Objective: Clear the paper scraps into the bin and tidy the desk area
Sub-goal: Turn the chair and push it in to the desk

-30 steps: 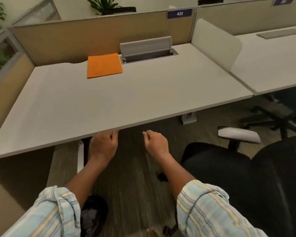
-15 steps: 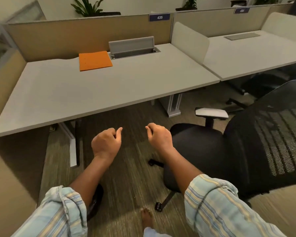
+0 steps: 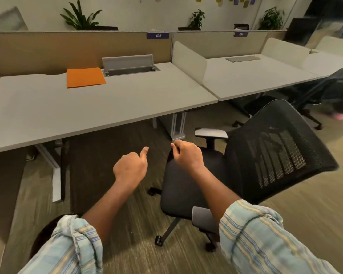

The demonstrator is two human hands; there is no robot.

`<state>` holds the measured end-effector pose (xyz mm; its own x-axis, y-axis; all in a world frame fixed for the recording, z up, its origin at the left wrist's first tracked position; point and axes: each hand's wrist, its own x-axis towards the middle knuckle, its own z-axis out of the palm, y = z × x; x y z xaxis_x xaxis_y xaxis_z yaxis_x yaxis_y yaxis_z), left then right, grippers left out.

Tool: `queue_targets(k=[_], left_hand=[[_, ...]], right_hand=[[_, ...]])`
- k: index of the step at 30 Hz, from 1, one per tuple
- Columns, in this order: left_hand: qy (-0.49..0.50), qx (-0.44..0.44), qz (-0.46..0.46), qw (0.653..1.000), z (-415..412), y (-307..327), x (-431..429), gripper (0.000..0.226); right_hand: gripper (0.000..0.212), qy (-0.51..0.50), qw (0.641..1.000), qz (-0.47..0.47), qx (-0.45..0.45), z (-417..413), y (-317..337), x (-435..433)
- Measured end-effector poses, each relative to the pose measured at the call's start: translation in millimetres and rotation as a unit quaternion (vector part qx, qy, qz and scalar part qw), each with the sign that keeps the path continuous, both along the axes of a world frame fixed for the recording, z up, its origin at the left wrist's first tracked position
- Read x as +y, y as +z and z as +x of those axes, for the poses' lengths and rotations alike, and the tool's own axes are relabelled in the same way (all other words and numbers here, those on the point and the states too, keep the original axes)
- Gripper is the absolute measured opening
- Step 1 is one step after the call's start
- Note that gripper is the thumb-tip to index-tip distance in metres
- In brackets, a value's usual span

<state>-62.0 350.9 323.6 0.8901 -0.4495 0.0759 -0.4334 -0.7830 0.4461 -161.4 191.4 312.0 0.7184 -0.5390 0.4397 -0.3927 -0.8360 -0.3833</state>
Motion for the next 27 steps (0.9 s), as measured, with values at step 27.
queue_targets(k=[27], left_hand=[[-0.155,0.115,-0.03,0.981,-345.5,28.3,-363.6,0.093]], right_hand=[[0.017,-0.073,0.996,-0.007,0.052,-273.4,83.0,-353.6]])
